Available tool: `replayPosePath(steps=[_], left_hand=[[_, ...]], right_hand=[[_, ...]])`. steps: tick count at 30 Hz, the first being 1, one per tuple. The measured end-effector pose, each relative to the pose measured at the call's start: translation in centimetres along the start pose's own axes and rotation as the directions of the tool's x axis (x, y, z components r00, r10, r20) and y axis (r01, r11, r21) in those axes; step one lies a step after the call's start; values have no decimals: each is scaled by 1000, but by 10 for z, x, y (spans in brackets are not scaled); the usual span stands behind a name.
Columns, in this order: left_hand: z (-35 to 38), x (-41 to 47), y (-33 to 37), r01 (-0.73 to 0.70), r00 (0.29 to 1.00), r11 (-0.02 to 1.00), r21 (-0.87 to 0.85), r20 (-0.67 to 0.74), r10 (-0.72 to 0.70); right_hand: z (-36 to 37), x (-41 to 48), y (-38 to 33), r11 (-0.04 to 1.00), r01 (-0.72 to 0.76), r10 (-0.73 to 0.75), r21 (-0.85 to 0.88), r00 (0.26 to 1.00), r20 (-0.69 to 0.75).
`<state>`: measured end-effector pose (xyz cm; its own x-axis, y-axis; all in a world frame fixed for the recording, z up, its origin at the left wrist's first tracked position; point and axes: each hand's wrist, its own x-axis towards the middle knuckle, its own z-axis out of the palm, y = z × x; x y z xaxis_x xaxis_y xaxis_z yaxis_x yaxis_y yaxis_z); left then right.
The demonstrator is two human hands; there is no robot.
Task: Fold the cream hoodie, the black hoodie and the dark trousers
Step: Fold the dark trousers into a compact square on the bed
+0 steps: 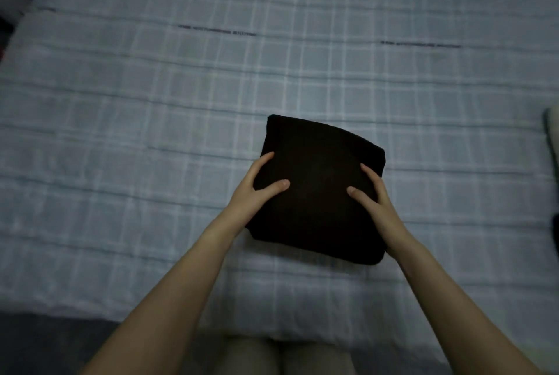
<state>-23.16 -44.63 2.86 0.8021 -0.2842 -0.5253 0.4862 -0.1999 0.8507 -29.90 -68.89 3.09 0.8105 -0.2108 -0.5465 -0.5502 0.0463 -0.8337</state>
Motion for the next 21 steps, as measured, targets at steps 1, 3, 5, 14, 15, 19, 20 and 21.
replayPosePath(steps=[1, 3, 5, 14, 15, 19, 20, 21], left_hand=[[2, -14, 13, -11, 1000, 1000, 1, 6, 11], [8, -43, 40, -58, 998, 998, 10, 18, 58], [16, -76, 69, -118, 993, 993, 15, 10, 118], [39, -194, 205, -381, 924, 917, 117, 83, 373], [42, -201, 210, -398, 916, 910, 119, 94, 389], [52, -221, 211, -442, 886, 891, 105, 206, 415], [54, -225, 210, -449, 878, 887, 106, 238, 416], [56, -228, 209, -454, 870, 884, 113, 269, 413]], right_hand=[[-3, -17, -11, 1000, 10, -10, 7, 1000, -19], [-14, -52, -34, 999, 38, -36, 37, 999, -40], [-27, -89, -56, 995, 87, -84, 49, 995, -57], [-64, -234, -164, 927, 374, -367, 12, 914, -172], [-66, -247, -166, 921, 389, -380, 12, 906, -187], [-62, -291, -150, 905, 422, -386, 47, 864, -324], [-60, -302, -143, 901, 430, -384, 54, 850, -361], [-57, -312, -136, 898, 436, -381, 58, 837, -394]])
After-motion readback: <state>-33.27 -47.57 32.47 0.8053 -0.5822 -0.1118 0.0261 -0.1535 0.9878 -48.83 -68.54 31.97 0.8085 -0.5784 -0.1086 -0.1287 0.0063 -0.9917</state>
